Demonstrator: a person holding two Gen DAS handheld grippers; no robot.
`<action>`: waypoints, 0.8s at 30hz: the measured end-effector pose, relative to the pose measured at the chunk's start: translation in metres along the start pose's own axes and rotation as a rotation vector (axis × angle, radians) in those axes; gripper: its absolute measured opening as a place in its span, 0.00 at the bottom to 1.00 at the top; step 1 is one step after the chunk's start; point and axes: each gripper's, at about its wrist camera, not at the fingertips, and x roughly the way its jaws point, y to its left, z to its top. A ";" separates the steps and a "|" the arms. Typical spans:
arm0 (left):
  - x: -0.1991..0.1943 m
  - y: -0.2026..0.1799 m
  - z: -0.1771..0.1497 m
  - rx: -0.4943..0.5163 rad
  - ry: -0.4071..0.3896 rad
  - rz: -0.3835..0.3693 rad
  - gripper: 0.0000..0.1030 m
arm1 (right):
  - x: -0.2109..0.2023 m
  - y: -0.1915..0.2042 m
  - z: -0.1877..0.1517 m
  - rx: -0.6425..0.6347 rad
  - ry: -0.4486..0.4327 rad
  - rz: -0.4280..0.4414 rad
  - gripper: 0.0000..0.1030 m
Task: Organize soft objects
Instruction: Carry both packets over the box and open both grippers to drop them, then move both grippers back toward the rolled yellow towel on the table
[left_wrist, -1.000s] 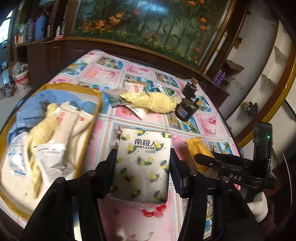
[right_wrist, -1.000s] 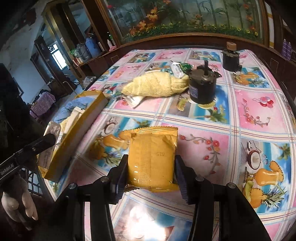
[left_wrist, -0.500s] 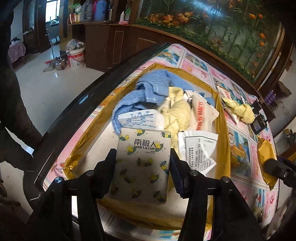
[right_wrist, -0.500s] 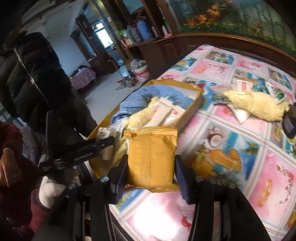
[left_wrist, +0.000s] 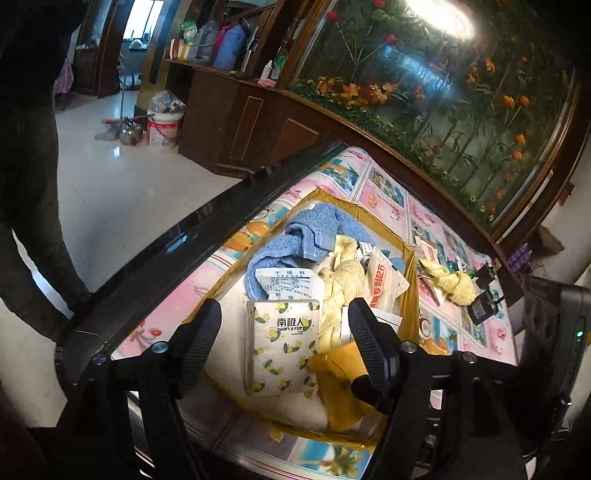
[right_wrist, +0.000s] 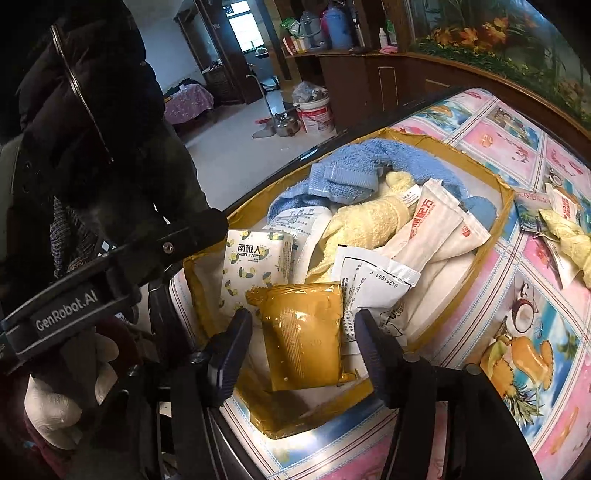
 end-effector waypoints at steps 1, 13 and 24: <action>-0.001 -0.006 0.000 0.019 -0.004 0.018 0.70 | -0.007 -0.002 -0.001 0.006 -0.019 -0.004 0.67; -0.013 -0.087 -0.022 0.316 -0.055 0.184 0.70 | -0.090 -0.097 -0.063 0.240 -0.155 -0.083 0.73; -0.018 -0.146 -0.045 0.446 -0.043 0.243 0.70 | -0.136 -0.154 -0.119 0.370 -0.226 -0.136 0.73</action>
